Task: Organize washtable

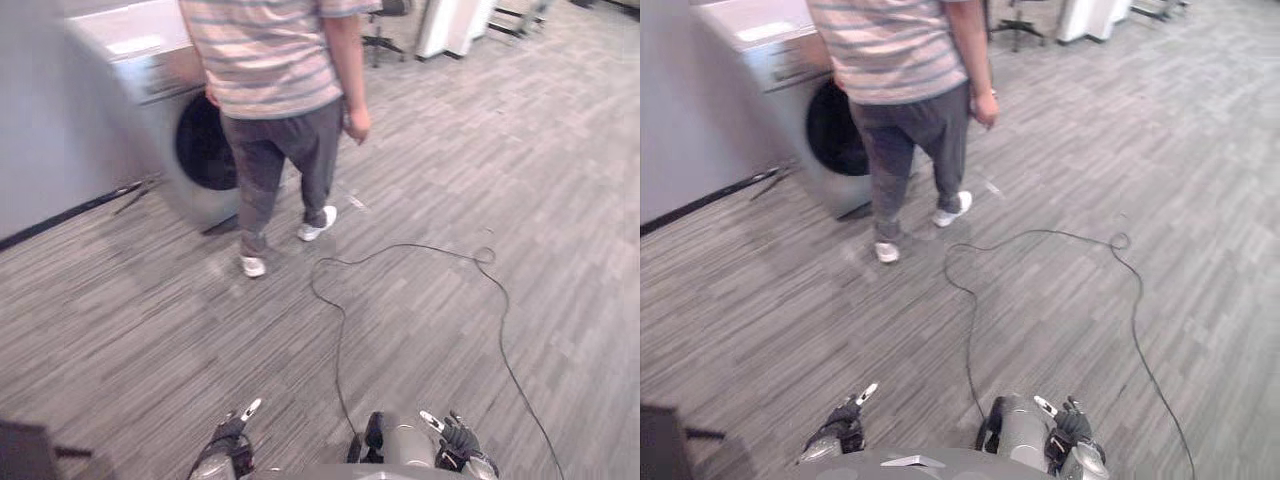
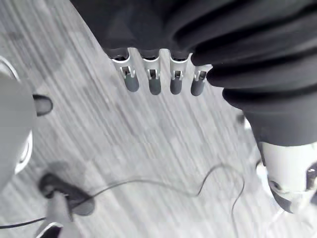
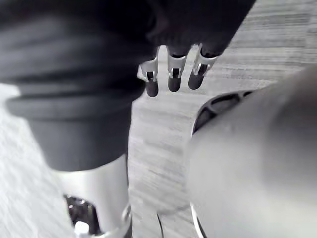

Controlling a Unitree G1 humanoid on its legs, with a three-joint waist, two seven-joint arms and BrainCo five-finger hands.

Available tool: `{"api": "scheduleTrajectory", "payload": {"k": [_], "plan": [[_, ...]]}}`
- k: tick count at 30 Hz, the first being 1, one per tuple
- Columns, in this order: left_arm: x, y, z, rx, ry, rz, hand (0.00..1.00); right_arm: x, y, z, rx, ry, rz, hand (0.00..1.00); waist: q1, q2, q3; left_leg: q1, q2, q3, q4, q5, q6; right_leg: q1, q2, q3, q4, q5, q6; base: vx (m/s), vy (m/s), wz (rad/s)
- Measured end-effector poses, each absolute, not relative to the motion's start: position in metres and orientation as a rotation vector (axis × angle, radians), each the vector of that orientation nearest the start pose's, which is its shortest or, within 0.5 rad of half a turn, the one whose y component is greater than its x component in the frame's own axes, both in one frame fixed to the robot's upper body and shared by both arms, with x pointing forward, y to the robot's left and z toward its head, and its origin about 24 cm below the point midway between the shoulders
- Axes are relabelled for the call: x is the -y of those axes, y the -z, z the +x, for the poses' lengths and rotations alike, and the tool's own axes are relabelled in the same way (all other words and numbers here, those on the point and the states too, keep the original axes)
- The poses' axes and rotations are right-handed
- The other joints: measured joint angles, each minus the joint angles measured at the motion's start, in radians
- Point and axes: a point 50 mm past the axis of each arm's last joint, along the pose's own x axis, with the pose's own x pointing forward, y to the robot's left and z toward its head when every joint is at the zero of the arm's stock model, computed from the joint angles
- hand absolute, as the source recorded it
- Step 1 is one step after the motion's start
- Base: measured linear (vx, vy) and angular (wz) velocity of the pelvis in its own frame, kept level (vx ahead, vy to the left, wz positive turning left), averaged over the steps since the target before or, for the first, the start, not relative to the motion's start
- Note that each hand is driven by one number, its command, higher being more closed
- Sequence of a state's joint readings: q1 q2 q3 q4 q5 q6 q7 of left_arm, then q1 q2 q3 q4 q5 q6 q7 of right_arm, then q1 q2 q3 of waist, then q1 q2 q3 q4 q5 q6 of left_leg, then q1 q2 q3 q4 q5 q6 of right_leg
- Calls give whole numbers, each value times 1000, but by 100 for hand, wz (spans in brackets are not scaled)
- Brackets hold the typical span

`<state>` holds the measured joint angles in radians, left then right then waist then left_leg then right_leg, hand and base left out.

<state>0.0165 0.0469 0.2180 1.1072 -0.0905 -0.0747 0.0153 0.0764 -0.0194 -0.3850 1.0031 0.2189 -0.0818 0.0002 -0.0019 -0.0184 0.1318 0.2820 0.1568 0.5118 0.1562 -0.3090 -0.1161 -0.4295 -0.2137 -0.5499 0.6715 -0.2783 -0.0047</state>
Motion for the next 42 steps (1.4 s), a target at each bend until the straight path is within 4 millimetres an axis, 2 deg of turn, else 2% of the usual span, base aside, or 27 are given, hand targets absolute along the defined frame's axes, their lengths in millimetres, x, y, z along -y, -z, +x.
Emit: {"api": "scheduleTrajectory", "payload": {"k": [2,3,5,6,7,8,11,13,16,18,20,21,22,23,24,26,27,29,30,31,32,33,35,36,38,40,42], "plan": [[-194,162,106,-1074,-282,-131,0,213,156,97,-952,536,357,0,-17,-6,-2,36,11,48,5,9,-17,5,37,-12,-144,75,-34,253,-382,-144],[-196,164,99,-1096,-291,-135,0,214,159,88,-980,569,379,0,-18,4,-2,56,49,63,66,18,-34,25,74,-15,-143,143,-154,369,-503,-132],[-198,163,102,-1085,-317,-163,0,219,163,71,-1019,637,412,0,-33,21,-2,6,147,15,307,95,-80,77,150,6,-151,88,-171,440,-560,-100],[-195,164,100,-1073,-369,-230,0,223,165,61,-1034,689,441,0,-33,49,5,-91,237,-75,596,239,4,151,234,48,-212,67,-190,377,-507,-93],[-195,164,100,-1071,-377,-240,0,223,165,60,-1033,696,444,0,-33,53,5,-116,253,-91,658,247,31,165,251,60,-226,65,-192,357,-429,-124],[-197,164,96,-1070,-401,-261,0,223,165,60,-1035,708,460,0,-25,58,16,-205,281,-157,880,238,101,235,305,113,-281,63,-198,191,-308,-122],[-211,161,92,-1015,-494,-321,0,219,167,63,-1058,679,447,0,10,26,32,-426,135,-367,1056,149,53,421,364,268,-419,59,-203,39,-237,-127],[-218,160,86,-1018,-509,-294,0,215,166,78,-1050,632,432,0,30,20,39,-595,85,-357,923,70,70,513,377,399,-494,66,-174,-149,-96,-167],[-217,163,77,-1041,-531,-302,0,212,165,86,-1049,607,427,0,42,20,47,-674,55,-324,616,59,71,592,368,485,-555,45,-145,-292,15,-106],[-214,164,68,-1059,-544,-310,0,215,166,80,-1063,618,410,0,48,17,38,-701,-28,-355,252,204,44,656,332,541,-582,-14,-115,-43,112,-71],[-217,166,55,-1084,-574,-315,0,213,169,63,-1107,616,397,0,69,-13,-3,-699,-80,-345,297,244,120,650,277,572,-494,-71,-51,582,56,-79],[-219,167,47,-1109,-593,-320,0,210,170,63,-1108,622,418,0,66,-25,7,-648,-99,-324,316,209,151,565,249,560,-210,-100,4,639,-18,-64],[-224,167,46,-1114,-595,-305,0,209,170,63,-1104,628,428,0,59,-39,15,-603,-116,-321,301,186,159,500,225,545,-31,-69,52,438,-13,0],[-231,165,49,-1110,-579,-272,0,210,170,59,-1113,625,429,0,22,-64,28,-522,-157,-343,274,148,169,397,178,502,250,136,122,297,-4,76],[-232,164,58,-1101,-534,-235,0,210,172,46,-1144,628,414,0,-2,-56,37,-438,-171,-384,245,118,172,337,154,485,421,195,129,278,24,87],[-229,163,66,-1091,-485,-217,0,211,173,36,-1164,638,408,0,-5,-43,36,-284,-165,-420,148,104,167,243,114,437,486,101,46,99,-2,45],[-224,163,71,-1088,-459,-217,0,214,172,33,-1162,651,412,0,-18,-16,34,-194,-140,-436,62,103,166,176,82,374,414,49,7,-100,14,28],[-213,163,85,-1064,-427,-236,0,220,171,30,-1153,688,420,0,-24,21,44,-97,-101,-436,-20,103,166,103,56,309,223,23,12,-76,33,25],[-206,162,96,-1043,-397,-241,0,221,171,27,-1155,703,425,0,-29,30,47,-56,-82,-437,-48,99,166,64,49,300,92,37,35,29,54,40],[-199,161,101,-1038,-368,-242,0,223,171,25,-1155,716,429,0,-48,42,46,-30,-60,-441,-72,76,157,48,46,298,-125,95,107,122,6,92],[-196,160,108,-1021,-334,-229,0,221,172,21,-1169,728,442,0,-80,24,37,7,-66,-451,-111,31,182,30,5,318,-258,208,157,247,-143,101],[-184,161,108,-1024,-312,-259,0,221,173,13,-1192,756,459,0,-79,39,27,25,-42,-474,-69,22,189,16,51,350,-172,182,47,446,-311,63],[-180,161,109,-1015,-313,-286,0,228,171,13,-1174,792,475,0,-67,65,22,-73,-7,-474,182,51,140,29,80,368,-137,112,15,449,-451,-15],[-180,162,104,-1026,-340,-304,0,233,170,16,-1156,804,473,0,-67,92,35,-184,40,-500,474,134,68,87,119,348,-146,68,-20,341,-417,-25],[-182,166,91,-1062,-373,-322,0,238,168,21,-1137,805,461,0,-60,137,66,-309,105,-517,890,244,41,251,190,322,-188,15,-85,576,-374,-18],[-192,164,89,-1031,-410,-328,0,238,168,18,-1150,799,451,0,-44,116,73,-419,75,-492,1077,201,84,429,212,321,-280,-41,-108,657,-338,4],[-206,160,93,-1000,-423,-291,0,236,168,38,-1121,747,437,0,-18,77,68,-591,17,-393,960,112,81,592,210,347,-404,-45,-93,454,-212,-26]]}}
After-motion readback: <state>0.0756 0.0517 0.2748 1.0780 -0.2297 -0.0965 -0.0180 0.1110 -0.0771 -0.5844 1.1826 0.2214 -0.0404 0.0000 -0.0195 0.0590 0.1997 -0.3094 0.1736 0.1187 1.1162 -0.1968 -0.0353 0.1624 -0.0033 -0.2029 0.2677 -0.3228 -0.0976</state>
